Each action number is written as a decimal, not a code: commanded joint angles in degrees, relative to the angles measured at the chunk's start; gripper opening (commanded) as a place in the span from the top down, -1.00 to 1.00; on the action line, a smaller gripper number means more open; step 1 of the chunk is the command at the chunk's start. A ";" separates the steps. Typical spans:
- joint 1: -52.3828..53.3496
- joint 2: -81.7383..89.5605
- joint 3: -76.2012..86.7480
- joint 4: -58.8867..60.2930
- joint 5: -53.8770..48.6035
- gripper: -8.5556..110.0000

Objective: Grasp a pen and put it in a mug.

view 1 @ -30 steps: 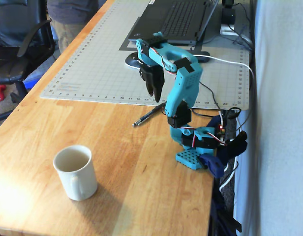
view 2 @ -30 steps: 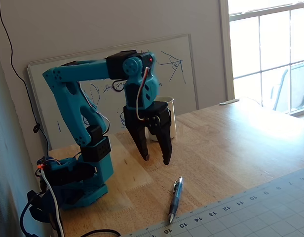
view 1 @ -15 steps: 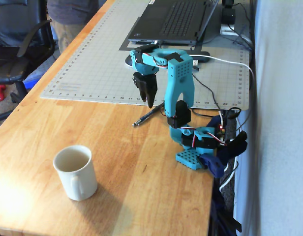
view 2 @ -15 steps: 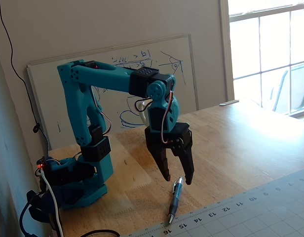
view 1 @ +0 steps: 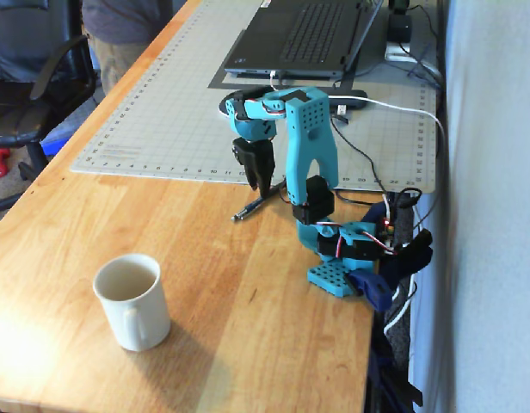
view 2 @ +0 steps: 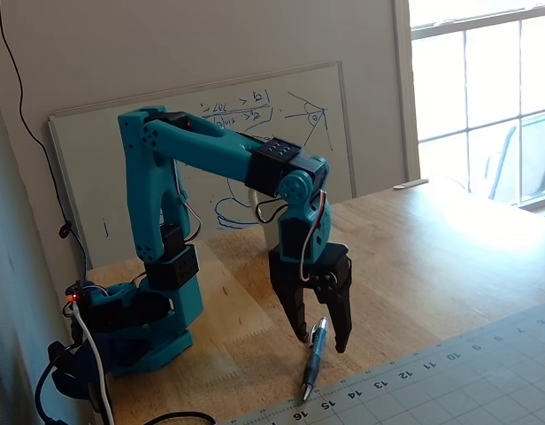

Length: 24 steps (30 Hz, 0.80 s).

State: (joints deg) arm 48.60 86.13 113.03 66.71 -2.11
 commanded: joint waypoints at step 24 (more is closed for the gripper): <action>-0.44 -6.42 -5.71 -0.53 1.05 0.78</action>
State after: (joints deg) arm 48.60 78.13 108.11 66.18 -1.58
